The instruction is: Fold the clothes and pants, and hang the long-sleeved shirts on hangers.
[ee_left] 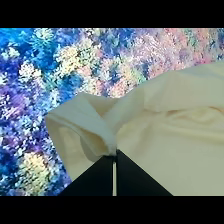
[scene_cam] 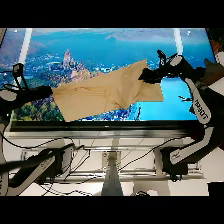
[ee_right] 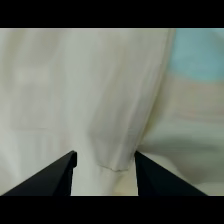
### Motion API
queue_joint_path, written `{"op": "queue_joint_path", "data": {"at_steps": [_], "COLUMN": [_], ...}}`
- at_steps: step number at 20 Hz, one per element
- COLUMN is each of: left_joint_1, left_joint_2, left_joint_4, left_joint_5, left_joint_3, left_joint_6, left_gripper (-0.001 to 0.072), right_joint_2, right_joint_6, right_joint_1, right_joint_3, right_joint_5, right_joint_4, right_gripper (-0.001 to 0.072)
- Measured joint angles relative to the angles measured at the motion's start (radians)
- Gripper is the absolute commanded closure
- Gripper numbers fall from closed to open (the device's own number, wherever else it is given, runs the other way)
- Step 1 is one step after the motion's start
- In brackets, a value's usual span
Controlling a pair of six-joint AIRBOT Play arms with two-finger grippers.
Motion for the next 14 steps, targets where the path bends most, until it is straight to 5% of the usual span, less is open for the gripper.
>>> {"op": "queue_joint_path", "data": {"at_steps": [2,5,14], "left_joint_1": [0.0,0.0,0.001], "left_joint_2": [0.0,0.0,0.058], "left_joint_4": [0.0,0.0,-0.009], "left_joint_5": [0.0,-0.002,0.002], "left_joint_3": [0.0,0.0,0.181], "left_joint_6": [0.0,0.0,0.0], "left_gripper": [0.0696,0.0696,0.0697], "right_joint_2": [-0.008,-0.013,0.12], "right_joint_6": [0.002,0.004,-0.09], "right_joint_1": [0.012,0.024,0.03], "right_joint_3": [0.0,0.001,0.211], "right_joint_5": [0.004,-0.016,-0.042], "right_joint_4": [0.003,0.009,0.009], "right_gripper": [0.0408,0.0698,0.0698]}}
